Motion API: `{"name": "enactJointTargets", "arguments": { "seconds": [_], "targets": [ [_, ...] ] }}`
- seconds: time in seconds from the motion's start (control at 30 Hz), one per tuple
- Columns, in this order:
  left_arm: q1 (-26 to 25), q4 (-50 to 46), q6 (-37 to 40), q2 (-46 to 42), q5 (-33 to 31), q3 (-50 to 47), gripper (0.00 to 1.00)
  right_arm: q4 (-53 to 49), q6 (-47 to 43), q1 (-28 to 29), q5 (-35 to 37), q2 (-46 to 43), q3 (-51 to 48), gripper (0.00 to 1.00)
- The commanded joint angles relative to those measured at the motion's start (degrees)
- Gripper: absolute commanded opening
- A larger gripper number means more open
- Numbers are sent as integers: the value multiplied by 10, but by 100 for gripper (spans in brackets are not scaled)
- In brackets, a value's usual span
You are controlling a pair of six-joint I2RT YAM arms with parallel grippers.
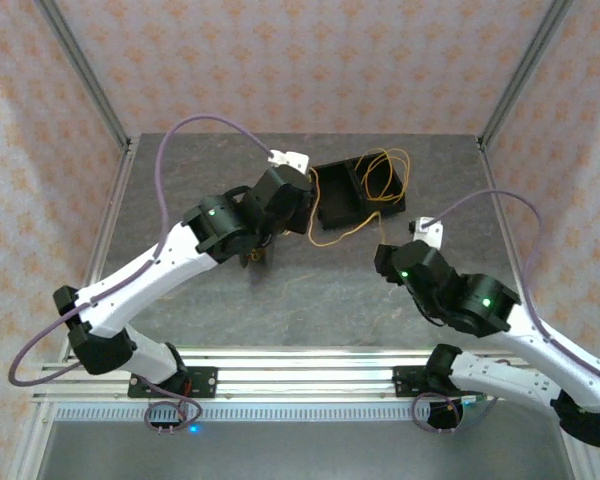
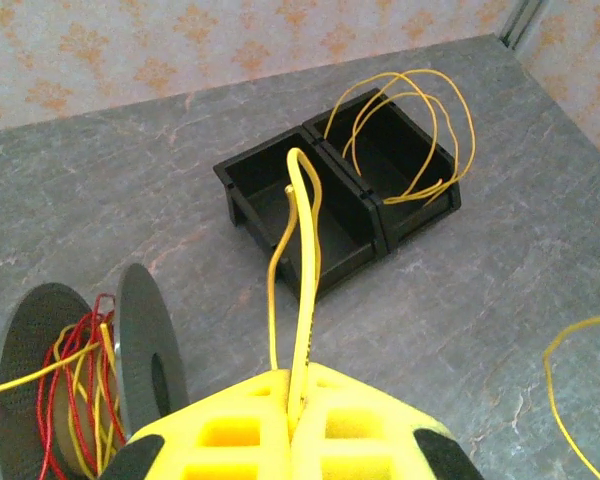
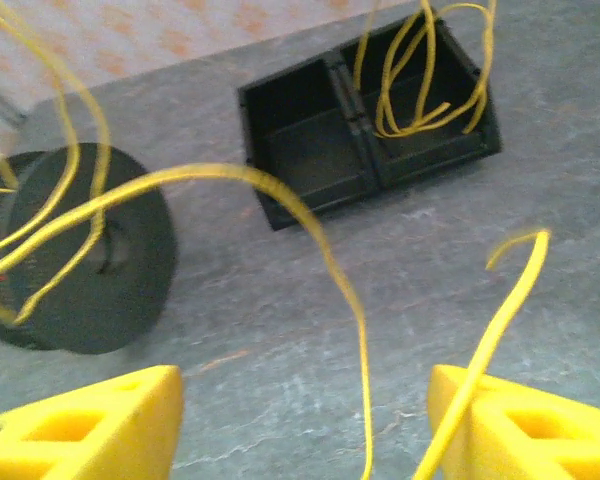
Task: Wrap the cables
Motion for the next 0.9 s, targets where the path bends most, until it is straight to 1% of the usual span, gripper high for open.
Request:
{"name": "enactJointTargets", "arguments": {
  "seconds": [0.0, 0.1, 0.27, 0.37, 0.5, 0.6, 0.63, 0.7, 0.77, 0.87],
  "targets": [
    [-10, -2, -14, 10, -21, 45, 0, 18, -16, -3, -60, -36, 18, 70],
    [-17, -22, -18, 23, -29, 67, 0, 54, -18, -2, -114, -56, 28, 72],
    [-25, -40, -27, 30, -29, 87, 0, 131, -25, -2, -216, -38, 50, 70],
    [-35, -47, -28, 25, -37, 95, 0, 164, -16, -3, -245, -2, 71, 65],
    [-42, -53, -29, 19, -50, 94, 0, 184, 1, -3, -292, 57, 127, 64],
    [-45, -59, -29, 14, -67, 87, 0, 189, 13, -3, -325, 79, 162, 63],
    [-45, -62, -29, 12, -71, 85, 0, 176, 12, -3, -322, 82, 172, 63],
    [-45, -60, -30, 4, -80, 77, 0, 124, 14, -3, -281, 80, 188, 64],
    [-45, -53, -31, -5, -84, 68, 0, 84, 18, -3, -243, 69, 177, 70],
    [-44, -45, -31, -14, -91, 63, 0, 27, 42, -3, -194, 49, 127, 79]
  ]
}}
